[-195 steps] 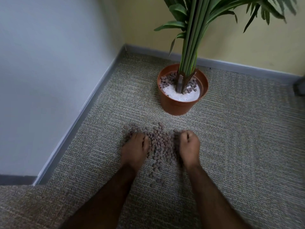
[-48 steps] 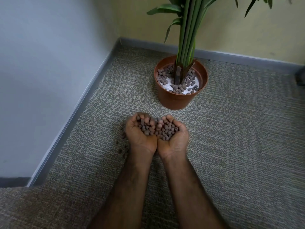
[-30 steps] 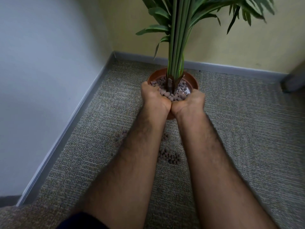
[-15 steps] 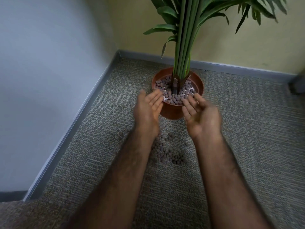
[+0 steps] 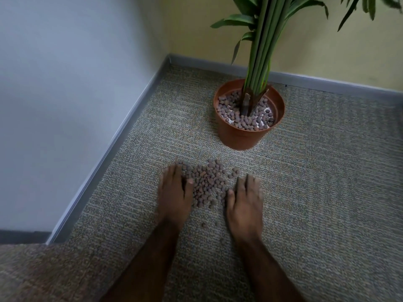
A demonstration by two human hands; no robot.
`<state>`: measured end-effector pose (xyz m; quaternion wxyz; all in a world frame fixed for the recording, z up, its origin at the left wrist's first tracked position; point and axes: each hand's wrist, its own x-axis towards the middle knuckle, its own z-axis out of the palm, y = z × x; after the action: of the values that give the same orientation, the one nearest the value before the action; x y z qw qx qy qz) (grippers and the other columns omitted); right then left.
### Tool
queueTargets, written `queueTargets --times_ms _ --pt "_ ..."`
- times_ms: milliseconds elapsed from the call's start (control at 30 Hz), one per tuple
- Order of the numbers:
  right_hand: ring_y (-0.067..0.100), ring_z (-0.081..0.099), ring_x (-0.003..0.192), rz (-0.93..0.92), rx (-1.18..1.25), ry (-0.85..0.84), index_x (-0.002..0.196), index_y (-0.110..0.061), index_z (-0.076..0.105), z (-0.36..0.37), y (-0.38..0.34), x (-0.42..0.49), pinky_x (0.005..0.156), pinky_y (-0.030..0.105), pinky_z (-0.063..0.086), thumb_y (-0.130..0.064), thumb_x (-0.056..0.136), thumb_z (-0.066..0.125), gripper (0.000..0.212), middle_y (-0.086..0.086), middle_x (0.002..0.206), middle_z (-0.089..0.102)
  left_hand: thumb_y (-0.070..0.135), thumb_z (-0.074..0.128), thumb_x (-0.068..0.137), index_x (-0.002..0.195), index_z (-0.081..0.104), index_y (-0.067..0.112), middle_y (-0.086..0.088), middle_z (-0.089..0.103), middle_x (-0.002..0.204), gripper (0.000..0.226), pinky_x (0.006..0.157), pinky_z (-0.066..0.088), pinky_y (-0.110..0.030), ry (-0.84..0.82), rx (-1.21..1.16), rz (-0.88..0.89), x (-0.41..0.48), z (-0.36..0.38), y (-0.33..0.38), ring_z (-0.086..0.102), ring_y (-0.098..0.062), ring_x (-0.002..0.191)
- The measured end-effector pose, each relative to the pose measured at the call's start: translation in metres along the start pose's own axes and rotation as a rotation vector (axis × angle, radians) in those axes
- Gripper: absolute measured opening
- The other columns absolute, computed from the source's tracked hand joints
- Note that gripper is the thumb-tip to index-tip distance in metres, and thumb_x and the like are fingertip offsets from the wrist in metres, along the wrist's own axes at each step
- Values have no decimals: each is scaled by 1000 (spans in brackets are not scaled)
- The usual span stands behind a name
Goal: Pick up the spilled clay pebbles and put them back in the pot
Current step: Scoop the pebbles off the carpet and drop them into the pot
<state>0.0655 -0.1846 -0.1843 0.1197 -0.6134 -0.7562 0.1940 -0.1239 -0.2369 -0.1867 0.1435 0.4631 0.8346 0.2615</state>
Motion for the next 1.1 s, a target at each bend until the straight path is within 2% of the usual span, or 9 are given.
queueTargets --times_ms 100,200,300,400,600,733,833,933,1100 --pt "21 15 161 -108 190 -40 161 -17 37 -4 -3 -11 129 46 20 -36 111 36 54 3 173 22 44 38 103 153 42 9 -7 35 164 62 126 19 -43 8 -113 89 -18 -4 7 25 -23 154" --pt "16 19 159 -86 299 20 161 -25 36 -15 10 -31 125 51 31 -50 105 41 62 -4 173 21 53 45 98 159 31 12 -6 22 169 75 127 12 -48 50 -42 137 -51 -13 -12 13 -20 158" --pt "20 6 162 -129 181 -20 166 -30 20 -14 26 -69 127 51 19 -78 93 44 91 -2 176 7 76 43 90 164 7 17 -4 0 173 101 126 7 -55 -71 141 207 -78 -16 -34 -2 -23 159" --pt "29 1 162 -238 -69 -50 167 -26 18 -3 33 -95 128 53 5 -93 78 48 116 9 176 3 93 37 79 164 2 16 -7 -5 172 120 124 9 -61 -151 303 248 -79 -11 -35 -6 -26 159" --pt "26 -7 162 -198 -129 -51 167 -26 13 -1 17 -44 127 61 13 -69 103 34 80 10 176 -2 85 33 87 163 8 13 -11 -4 172 108 124 13 -59 -114 356 176 -69 1 -19 -5 -29 158" --pt "23 9 162 -233 105 17 165 -23 24 -11 14 -12 126 54 25 -50 108 37 64 5 175 13 76 36 93 164 6 16 -7 -6 172 97 124 16 -57 -61 257 253 -51 7 -5 -4 -26 159" --pt "25 13 161 -69 70 102 164 -24 24 -19 36 -23 126 54 25 -69 99 42 81 6 174 16 87 41 82 164 5 15 -14 -2 172 114 126 8 -56 0 281 105 -64 6 -14 -2 -31 158" --pt "34 -2 161 -24 -132 -22 166 -23 12 -13 44 -42 129 53 7 -91 86 35 107 14 175 3 92 36 78 163 1 14 -21 -1 170 120 125 8 -60 -26 339 17 -73 10 -15 -4 -35 158" --pt "33 -5 162 -123 -172 -70 167 -21 6 -5 22 -14 130 52 3 -87 88 36 107 18 174 1 82 40 82 163 3 14 -18 -2 170 112 126 -2 -52 -101 325 50 -38 14 6 -6 -35 157"
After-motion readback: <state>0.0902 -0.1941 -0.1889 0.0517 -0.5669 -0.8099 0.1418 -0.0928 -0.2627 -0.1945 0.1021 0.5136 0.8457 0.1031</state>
